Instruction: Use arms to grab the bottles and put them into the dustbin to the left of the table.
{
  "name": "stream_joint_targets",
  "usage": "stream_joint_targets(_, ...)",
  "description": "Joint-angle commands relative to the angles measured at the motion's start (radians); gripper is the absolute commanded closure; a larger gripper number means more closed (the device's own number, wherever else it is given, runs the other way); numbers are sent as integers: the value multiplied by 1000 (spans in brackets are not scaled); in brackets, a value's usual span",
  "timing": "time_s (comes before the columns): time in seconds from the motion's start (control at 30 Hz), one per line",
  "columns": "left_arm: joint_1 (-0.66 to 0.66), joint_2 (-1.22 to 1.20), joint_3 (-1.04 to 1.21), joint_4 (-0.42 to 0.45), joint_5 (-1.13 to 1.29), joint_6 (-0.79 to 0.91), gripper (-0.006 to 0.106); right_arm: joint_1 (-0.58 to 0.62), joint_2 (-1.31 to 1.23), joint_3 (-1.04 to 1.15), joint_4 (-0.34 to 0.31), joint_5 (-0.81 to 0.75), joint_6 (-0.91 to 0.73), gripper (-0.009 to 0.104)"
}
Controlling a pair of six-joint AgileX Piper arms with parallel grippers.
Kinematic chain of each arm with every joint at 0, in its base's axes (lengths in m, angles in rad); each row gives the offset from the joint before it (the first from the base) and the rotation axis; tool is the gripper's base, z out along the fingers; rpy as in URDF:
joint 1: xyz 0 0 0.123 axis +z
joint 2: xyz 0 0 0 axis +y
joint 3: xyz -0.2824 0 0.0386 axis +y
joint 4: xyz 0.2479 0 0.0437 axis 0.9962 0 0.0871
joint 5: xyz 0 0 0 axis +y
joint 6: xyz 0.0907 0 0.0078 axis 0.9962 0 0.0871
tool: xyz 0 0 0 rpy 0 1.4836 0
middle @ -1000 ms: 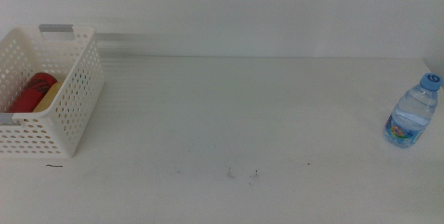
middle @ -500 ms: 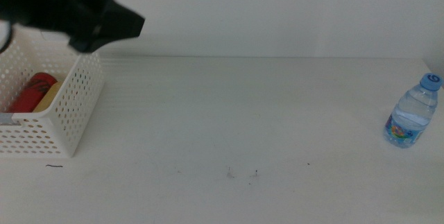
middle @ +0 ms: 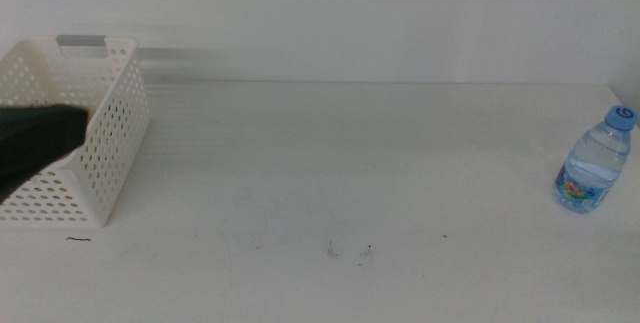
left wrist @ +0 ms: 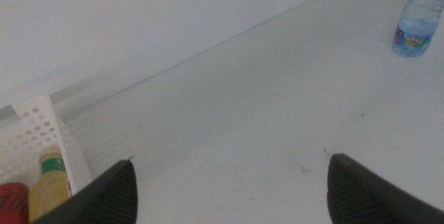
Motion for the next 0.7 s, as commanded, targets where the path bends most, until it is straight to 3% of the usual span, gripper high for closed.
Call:
stream_joint_targets(0.0, 0, -37, 20, 12, 5, -33, 7, -7, -4, 4, -4, -10, -4, 12)
stream_joint_targets(0.67, 0, -54, 20, -16, 5, 13, 7, -7, -4, 4, -4, -10, -4, 12)
